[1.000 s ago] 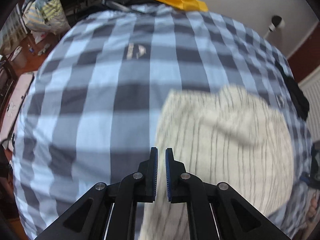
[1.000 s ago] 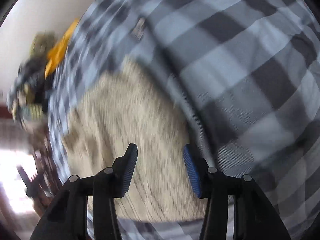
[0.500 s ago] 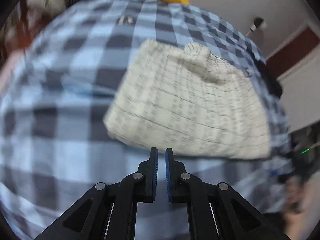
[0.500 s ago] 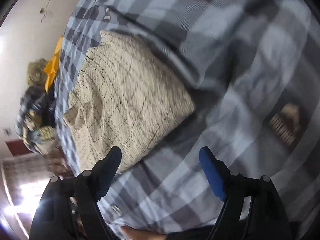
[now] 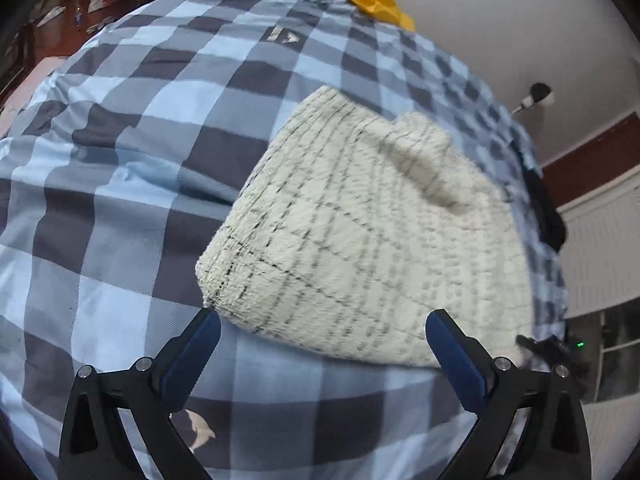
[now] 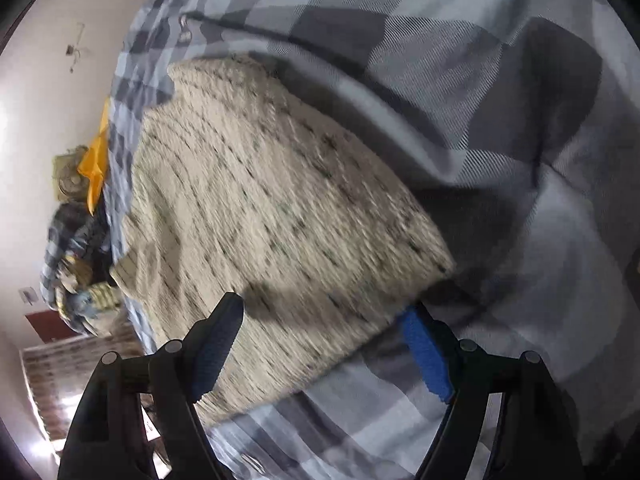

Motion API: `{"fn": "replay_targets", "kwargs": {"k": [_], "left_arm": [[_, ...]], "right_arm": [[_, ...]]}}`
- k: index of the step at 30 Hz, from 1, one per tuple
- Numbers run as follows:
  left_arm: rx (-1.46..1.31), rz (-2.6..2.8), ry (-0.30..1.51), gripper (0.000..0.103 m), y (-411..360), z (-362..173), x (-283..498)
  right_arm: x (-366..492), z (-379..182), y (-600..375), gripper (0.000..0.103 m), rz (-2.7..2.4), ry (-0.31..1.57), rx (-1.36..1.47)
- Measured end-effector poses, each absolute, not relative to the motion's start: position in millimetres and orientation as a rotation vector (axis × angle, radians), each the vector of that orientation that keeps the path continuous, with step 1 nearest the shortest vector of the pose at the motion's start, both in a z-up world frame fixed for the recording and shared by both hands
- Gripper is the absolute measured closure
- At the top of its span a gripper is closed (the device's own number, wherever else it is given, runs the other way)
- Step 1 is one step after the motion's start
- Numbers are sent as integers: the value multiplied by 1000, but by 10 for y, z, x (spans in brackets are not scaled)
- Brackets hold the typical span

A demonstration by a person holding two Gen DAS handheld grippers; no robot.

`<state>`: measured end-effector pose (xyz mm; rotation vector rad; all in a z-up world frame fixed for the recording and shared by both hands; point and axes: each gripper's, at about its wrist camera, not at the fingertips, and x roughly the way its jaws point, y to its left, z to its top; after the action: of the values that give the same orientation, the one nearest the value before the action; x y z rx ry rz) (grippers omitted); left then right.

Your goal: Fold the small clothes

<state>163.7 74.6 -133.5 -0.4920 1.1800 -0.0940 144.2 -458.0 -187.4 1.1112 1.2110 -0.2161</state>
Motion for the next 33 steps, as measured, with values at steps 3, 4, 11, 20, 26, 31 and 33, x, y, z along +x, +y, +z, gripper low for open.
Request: {"fn": "replay_targets", "kwargs": {"k": [3,4,11,20,26,31,33], "left_arm": [[-484,-60,1258,0,744,-1616,1705],[-465,-40,1292,0,741,-1704,1721],[-492,14,1249,0,880,-1755,1742],[-377,36,1238,0,846,-1622,1739],[-250,8,1184,0,718,-1473,1845],[-68,-134,1074,0,256,-1215,2036],[-39,-217,1063,0,22,-1234,2161]], "right_arm": [[1500,-1828,-4577,68,-230,1221,1053],[1445,-1822,-4560,75,-224,1211,1062],[1073,-1598,-4632,85,-192,1093,1171],[616,-1843,-4824,85,-277,1117,1349],[339,-1472,-4907,58,-696,1085,1145],[694,-799,-4482,45,-625,935,730],[912,-707,-4152,38,-543,920,583]]}}
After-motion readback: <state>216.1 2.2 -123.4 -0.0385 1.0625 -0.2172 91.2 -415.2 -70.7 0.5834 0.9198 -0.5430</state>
